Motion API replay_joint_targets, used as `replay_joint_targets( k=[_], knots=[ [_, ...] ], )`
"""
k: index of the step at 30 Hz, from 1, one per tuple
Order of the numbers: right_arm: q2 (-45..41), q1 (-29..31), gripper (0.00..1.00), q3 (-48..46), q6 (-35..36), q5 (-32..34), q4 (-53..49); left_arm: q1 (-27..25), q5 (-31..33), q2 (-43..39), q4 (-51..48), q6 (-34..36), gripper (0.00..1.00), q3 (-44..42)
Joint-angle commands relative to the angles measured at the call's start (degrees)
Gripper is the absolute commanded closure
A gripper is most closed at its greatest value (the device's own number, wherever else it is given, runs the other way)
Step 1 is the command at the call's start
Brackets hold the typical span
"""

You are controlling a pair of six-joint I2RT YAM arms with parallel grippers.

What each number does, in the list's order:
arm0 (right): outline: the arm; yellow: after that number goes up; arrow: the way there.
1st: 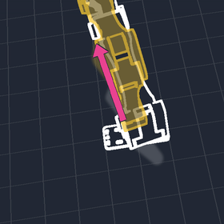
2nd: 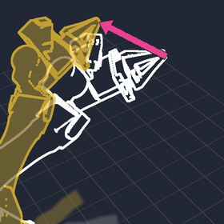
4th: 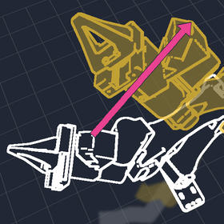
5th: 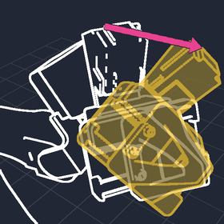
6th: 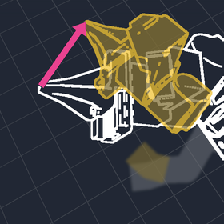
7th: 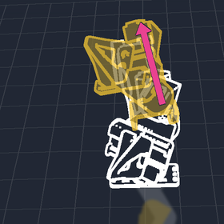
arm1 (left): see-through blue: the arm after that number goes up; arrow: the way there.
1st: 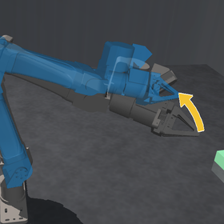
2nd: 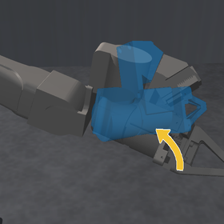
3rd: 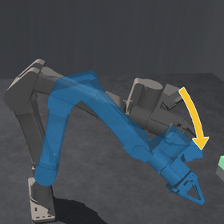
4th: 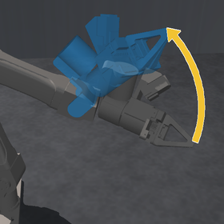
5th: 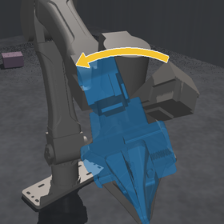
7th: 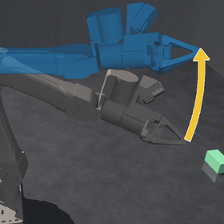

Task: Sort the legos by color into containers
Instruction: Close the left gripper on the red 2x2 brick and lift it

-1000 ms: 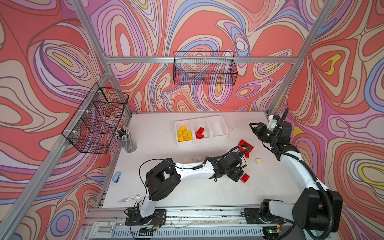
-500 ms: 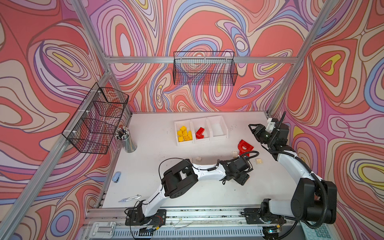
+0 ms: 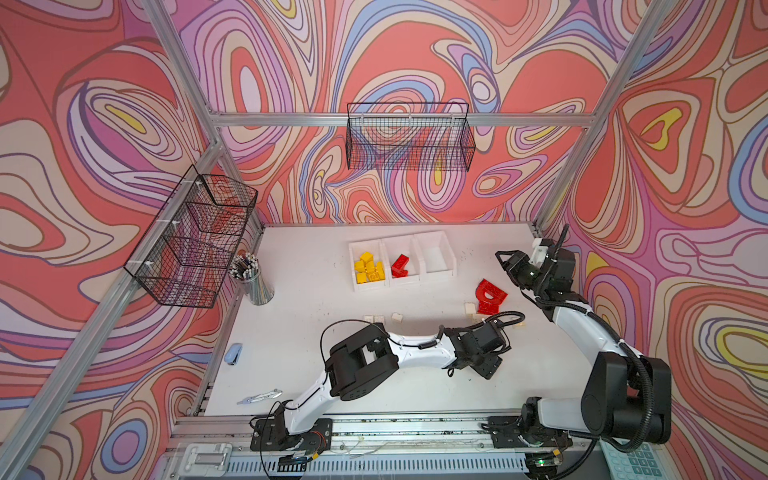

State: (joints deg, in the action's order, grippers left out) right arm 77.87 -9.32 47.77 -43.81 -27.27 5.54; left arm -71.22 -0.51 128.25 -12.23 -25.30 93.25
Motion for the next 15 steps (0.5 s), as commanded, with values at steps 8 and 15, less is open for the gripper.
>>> replay_joint_targets(
  k=[8, 15],
  knots=[
    [-0.5, -0.3, 0.46, -0.6, 1.2, 0.8, -0.4, -1.8, 0.3, 0.6, -2.5, -3.3, 0.25, 4.9],
    [-0.6, -0.3, 0.46, -0.7, 1.4, 0.8, -0.5, -1.9, 0.7, 4.0, -6.1, -4.3, 0.31, 8.0]
  ],
)
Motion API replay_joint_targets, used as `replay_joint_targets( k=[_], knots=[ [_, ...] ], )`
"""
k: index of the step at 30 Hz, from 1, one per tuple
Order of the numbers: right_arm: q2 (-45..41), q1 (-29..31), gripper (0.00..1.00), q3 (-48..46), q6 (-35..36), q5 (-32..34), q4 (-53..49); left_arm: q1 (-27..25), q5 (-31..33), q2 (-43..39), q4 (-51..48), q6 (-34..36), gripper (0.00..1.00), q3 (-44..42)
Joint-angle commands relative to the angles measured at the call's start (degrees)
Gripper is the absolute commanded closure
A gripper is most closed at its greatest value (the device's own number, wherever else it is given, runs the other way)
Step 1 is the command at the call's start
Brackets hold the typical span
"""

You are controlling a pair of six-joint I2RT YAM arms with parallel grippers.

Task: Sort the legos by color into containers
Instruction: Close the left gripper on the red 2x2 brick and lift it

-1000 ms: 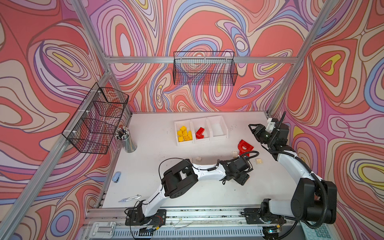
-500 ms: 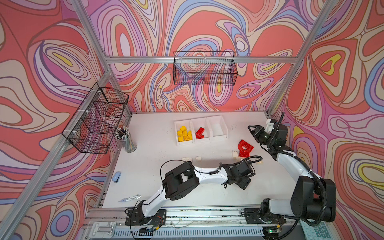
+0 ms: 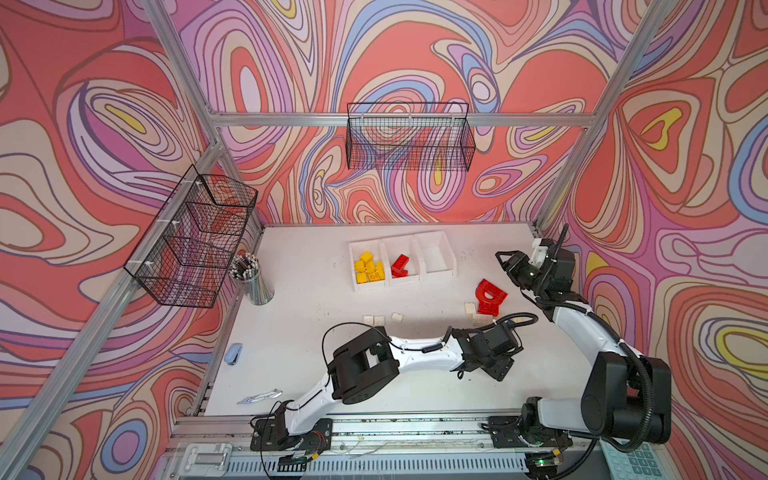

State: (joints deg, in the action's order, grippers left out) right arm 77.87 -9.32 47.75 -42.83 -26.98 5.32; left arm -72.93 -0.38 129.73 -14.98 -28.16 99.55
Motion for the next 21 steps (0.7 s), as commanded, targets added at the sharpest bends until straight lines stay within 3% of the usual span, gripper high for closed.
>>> replay_joint_targets(
  k=[1, 10, 21],
  knots=[
    [-0.7, -0.3, 0.46, -0.8, 0.5, 0.5, -0.4, -0.3, 0.9, 2.9, -3.6, -1.4, 0.32, 2.0],
    [-0.9, -0.3, 0.46, -1.0, 0.7, 0.3, -0.1, -0.4, 2.8, 5.7, -7.6, -1.1, 0.39, 4.5],
    [-1.2, -0.3, 0.46, -1.3, 0.6, 0.0, 0.2, -0.3, 5.5, 1.6, -7.2, -0.8, 0.73, 0.9]
  ],
)
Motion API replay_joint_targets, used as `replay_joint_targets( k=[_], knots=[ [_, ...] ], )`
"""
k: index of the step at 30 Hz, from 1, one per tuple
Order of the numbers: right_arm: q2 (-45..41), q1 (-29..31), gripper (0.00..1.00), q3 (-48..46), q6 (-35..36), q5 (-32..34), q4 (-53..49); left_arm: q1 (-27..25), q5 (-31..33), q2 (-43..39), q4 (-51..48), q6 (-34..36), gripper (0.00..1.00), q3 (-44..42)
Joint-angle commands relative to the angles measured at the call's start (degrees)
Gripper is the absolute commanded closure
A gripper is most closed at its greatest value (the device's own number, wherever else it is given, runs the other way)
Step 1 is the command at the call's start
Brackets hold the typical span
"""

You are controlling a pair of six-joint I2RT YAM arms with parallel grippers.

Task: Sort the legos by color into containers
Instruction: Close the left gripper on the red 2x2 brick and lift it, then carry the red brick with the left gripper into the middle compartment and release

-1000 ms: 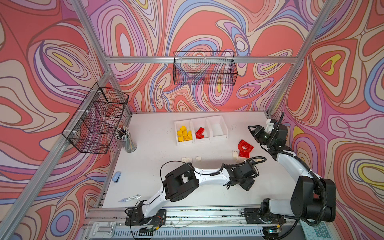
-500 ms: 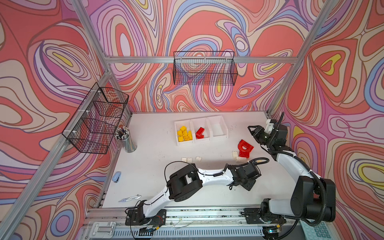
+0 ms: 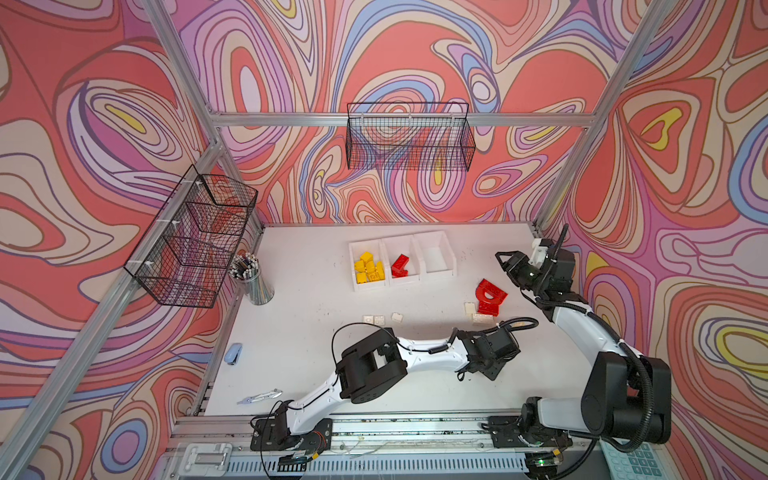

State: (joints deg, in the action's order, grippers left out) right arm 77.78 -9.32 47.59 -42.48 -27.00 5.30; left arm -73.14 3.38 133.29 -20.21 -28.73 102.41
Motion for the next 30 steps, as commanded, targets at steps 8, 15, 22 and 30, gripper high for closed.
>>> replay_joint_targets(
  k=[8, 15, 22, 30],
  knots=[
    [-1.6, -0.2, 0.46, -2.3, 0.2, -0.4, 0.8, 2.4, 2.0, -9.2, -1.3, 0.2, 0.76, -6.6],
    [-2.4, -0.2, 0.46, -4.4, 0.0, -1.8, 2.0, 10.8, 2.1, -20.4, -2.7, 4.6, 0.76, -12.0],
    [-3.4, 0.3, 0.45, -6.0, 1.5, -3.0, 0.8, 24.4, -0.4, -24.3, -5.9, 8.1, 0.76, -13.0],
    [-3.2, 1.6, 0.45, -5.7, 2.5, -3.1, 0.3, 35.9, -3.4, -22.8, -6.6, 7.5, 0.76, -12.7]
  ],
)
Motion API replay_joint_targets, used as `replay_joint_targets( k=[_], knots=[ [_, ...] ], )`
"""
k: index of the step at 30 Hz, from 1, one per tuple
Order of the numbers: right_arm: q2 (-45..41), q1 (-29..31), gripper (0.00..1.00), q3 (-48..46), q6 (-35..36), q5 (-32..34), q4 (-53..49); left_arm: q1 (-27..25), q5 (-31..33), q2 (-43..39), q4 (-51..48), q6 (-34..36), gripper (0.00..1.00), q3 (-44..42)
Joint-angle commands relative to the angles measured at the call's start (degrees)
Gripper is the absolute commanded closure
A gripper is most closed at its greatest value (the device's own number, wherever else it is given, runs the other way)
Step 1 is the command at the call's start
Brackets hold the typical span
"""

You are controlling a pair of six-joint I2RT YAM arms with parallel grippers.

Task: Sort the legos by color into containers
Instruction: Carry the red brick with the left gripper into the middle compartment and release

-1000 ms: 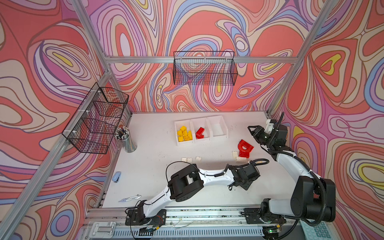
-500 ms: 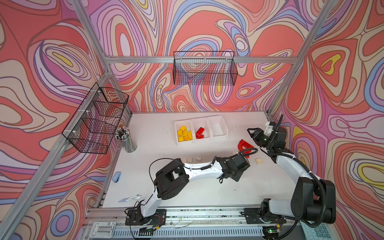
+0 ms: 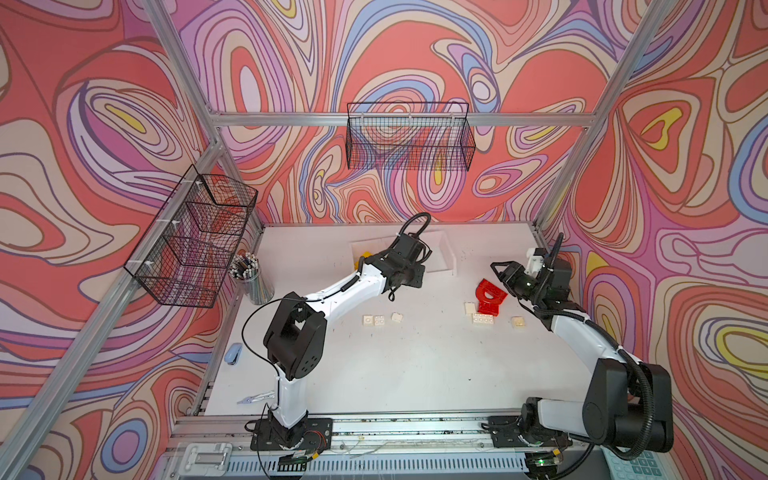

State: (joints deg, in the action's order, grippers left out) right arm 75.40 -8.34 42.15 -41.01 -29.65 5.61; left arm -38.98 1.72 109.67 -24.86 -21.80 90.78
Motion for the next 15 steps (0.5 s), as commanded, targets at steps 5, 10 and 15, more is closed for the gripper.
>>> replay_joint_targets(
  k=[5, 10, 15],
  knots=[
    [-0.3, 1.2, 0.45, 0.1, 1.4, -0.5, -0.3, 4.6, -3.0, 4.5, -2.5, 1.0, 0.76, 2.0],
    [-0.2, 1.7, 0.45, 0.2, 1.7, -0.1, -0.5, 5.9, -4.2, 9.8, -3.9, 1.1, 0.76, 7.0],
    [0.0, 2.0, 0.45, 0.2, 2.1, 0.2, -0.9, 7.2, -4.5, 14.0, -4.0, 0.6, 0.76, 11.4]
  ],
)
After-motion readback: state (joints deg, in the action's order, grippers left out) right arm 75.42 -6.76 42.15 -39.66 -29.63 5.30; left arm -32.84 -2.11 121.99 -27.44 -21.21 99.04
